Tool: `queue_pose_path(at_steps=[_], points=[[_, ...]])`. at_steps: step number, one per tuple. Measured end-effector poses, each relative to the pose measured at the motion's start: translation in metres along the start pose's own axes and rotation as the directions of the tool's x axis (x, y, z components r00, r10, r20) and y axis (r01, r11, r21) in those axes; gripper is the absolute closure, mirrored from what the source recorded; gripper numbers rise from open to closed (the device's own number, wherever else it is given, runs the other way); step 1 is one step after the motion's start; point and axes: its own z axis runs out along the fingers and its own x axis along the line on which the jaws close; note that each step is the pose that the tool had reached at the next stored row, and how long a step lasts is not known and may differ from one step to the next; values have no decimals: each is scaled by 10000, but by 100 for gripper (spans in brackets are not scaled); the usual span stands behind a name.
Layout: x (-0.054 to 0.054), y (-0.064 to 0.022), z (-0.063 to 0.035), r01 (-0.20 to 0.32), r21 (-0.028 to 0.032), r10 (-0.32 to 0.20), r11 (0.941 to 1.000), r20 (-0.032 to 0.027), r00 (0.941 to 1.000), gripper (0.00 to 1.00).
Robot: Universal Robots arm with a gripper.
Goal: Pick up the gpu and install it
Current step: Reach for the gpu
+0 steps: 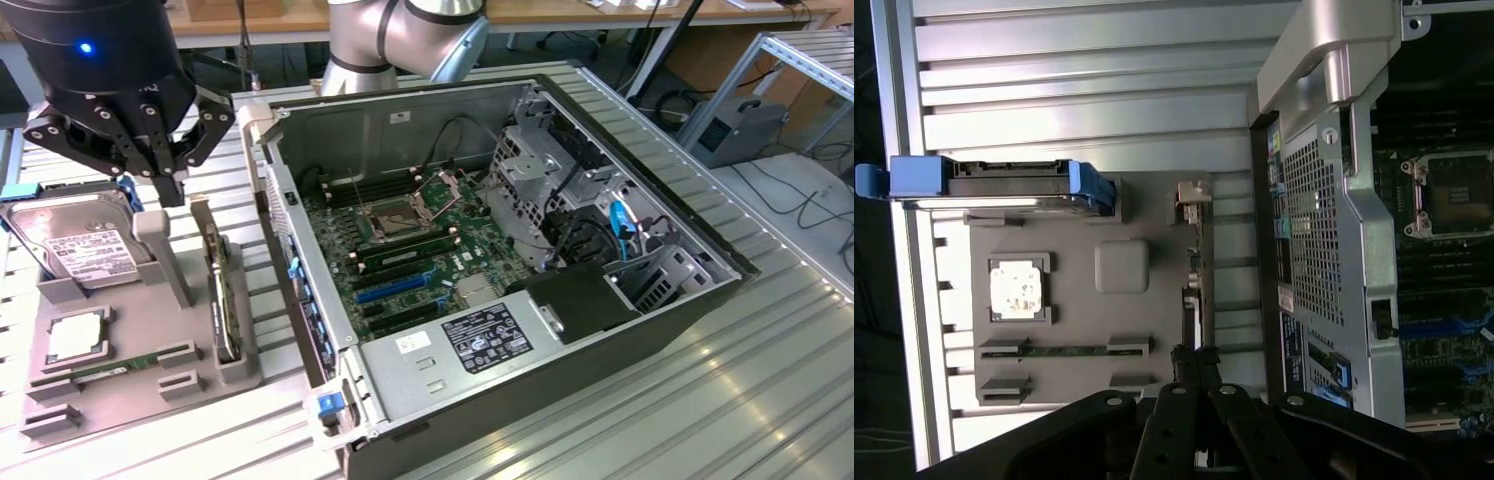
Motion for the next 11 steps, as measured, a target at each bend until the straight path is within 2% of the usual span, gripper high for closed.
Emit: queue_pose_path(at_steps=[11], points=[[-4,-50,-2,0,-1,0,10000,1,10000,89]])
